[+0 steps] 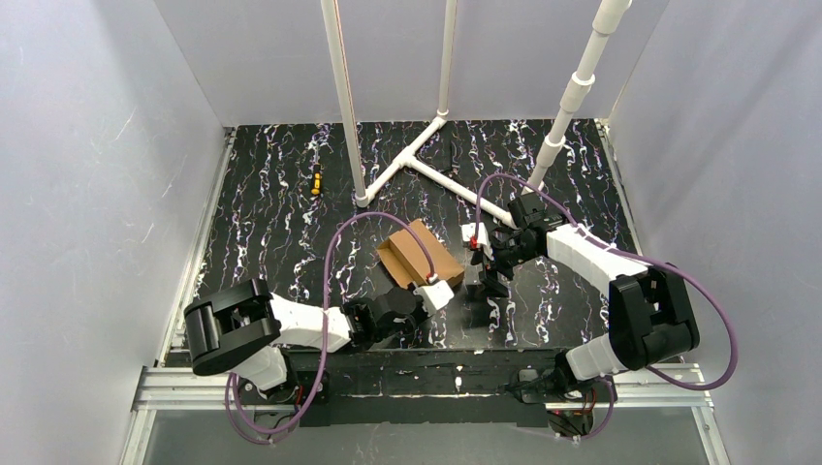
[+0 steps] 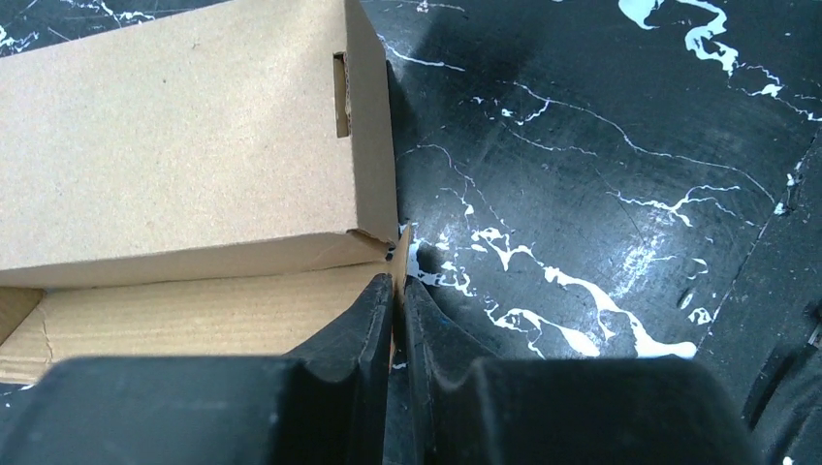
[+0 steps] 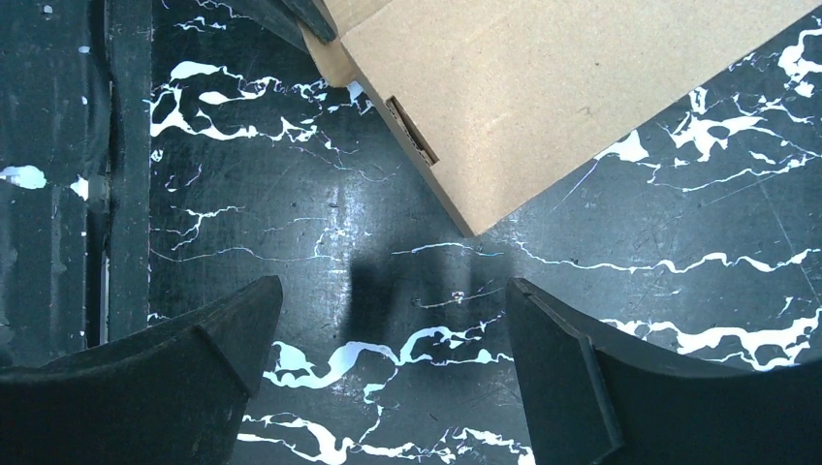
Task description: Fold the paper box
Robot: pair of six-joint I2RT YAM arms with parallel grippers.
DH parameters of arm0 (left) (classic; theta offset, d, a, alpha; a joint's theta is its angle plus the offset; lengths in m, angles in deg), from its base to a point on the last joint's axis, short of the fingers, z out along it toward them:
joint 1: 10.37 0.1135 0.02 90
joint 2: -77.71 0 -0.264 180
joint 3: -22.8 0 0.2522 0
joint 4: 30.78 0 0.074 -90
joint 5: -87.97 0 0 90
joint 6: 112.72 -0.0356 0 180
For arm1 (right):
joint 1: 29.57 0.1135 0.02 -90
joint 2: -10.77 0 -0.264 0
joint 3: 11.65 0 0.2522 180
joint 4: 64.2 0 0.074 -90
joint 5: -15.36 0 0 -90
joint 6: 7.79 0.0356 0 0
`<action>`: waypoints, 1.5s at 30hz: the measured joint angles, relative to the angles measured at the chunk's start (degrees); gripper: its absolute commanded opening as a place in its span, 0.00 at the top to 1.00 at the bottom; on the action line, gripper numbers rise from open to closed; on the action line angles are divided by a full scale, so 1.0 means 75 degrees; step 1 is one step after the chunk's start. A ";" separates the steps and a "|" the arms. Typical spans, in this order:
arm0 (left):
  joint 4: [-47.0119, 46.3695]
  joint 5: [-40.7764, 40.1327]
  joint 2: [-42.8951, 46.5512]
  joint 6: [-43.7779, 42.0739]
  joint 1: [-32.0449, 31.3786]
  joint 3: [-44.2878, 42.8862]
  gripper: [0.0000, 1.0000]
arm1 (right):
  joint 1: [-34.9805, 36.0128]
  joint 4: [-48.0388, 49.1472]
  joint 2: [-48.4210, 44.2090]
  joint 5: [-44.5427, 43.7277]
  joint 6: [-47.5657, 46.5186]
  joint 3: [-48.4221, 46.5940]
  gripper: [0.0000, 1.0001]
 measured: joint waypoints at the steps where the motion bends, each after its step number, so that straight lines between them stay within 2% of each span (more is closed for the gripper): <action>1: -0.0052 -0.0012 0.0012 0.0055 0.0000 0.0038 0.92 | 0.0000 0.0003 0.0023 0.0000 0.0012 0.0000 0.07; 8: -0.0245 -0.0125 0.0082 0.0277 0.0000 0.0245 0.95 | 0.0000 0.0198 0.0052 0.0154 0.0460 -0.0003 0.09; 18: -0.0618 -0.0289 0.0216 0.0539 0.0000 0.0560 0.97 | 0.0143 0.1798 0.0052 0.0510 0.2582 0.0041 0.15; 30: -0.0801 -0.0323 0.0216 0.0635 0.0000 0.0653 1.00 | 0.0493 0.3273 0.0204 0.0029 0.4546 0.0364 0.23; 40: -0.0915 -0.0321 0.0216 0.0679 0.0000 0.0723 1.00 | 0.0562 0.3888 0.0484 -0.0621 0.5412 0.0463 0.31; 45: -0.1102 -0.0332 0.0219 0.0790 0.0000 0.0845 1.00 | 0.0565 0.3998 0.0656 -0.0825 0.5613 0.0463 0.39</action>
